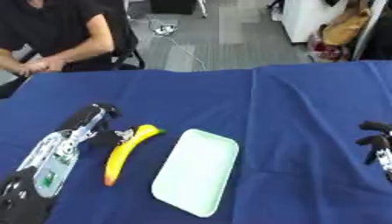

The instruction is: Pick up objects on the table and place them in the box.

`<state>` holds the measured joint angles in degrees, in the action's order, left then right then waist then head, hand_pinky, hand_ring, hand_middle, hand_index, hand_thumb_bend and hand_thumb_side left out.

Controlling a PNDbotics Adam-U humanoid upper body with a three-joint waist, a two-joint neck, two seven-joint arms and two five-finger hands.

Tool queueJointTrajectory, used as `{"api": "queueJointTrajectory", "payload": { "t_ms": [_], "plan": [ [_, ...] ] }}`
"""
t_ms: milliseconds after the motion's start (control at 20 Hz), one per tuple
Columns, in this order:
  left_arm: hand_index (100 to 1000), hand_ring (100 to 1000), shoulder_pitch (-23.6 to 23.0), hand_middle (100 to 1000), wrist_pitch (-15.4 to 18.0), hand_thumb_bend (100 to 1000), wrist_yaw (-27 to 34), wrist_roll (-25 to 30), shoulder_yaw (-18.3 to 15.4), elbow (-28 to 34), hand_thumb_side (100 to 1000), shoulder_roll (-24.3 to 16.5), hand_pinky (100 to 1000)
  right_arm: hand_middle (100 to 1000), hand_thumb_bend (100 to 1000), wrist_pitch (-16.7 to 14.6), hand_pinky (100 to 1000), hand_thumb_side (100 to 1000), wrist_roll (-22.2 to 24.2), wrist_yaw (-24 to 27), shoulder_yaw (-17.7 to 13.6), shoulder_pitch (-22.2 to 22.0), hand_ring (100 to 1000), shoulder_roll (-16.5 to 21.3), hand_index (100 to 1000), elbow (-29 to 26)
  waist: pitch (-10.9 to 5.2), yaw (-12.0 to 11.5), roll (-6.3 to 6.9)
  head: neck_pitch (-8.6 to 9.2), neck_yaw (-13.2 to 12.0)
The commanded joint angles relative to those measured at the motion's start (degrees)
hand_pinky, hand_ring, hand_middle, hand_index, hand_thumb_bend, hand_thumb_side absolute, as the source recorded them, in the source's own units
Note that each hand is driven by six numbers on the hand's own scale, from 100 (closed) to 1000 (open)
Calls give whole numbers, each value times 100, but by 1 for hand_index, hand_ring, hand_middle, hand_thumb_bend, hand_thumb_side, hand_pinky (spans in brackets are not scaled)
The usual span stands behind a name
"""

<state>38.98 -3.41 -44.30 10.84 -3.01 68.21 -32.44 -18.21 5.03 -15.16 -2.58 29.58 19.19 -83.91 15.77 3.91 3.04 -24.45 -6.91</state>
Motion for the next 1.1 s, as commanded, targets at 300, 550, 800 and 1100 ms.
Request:
{"api": "queueJointTrajectory", "payload": {
  "t_ms": [300, 550, 800, 1100],
  "plan": [
    [785, 564, 214, 656, 13, 278, -101, 54, 71, -262, 677, -65, 537, 764, 100, -10, 381, 812, 1, 28, -5, 21, 637, 128, 861, -157, -111, 4, -8, 51, -23],
    [776, 548, 407, 638, 48, 284, -220, -23, 137, -650, 673, 81, 528, 764, 100, -13, 381, 813, 10, 28, 5, 23, 637, 120, 861, -160, -102, 21, -18, 71, -29],
    [770, 536, 552, 625, 70, 291, -372, -105, 159, -958, 667, 194, 519, 764, 100, -13, 381, 812, 11, 31, 8, 20, 637, 116, 861, -164, -87, 33, -16, 74, -31],
    [764, 511, 601, 606, 79, 292, -461, -186, 158, -1198, 659, 269, 500, 764, 100, -12, 381, 812, 10, 38, 7, 17, 637, 114, 861, -170, -78, 45, -18, 85, -33]
  ]
}}
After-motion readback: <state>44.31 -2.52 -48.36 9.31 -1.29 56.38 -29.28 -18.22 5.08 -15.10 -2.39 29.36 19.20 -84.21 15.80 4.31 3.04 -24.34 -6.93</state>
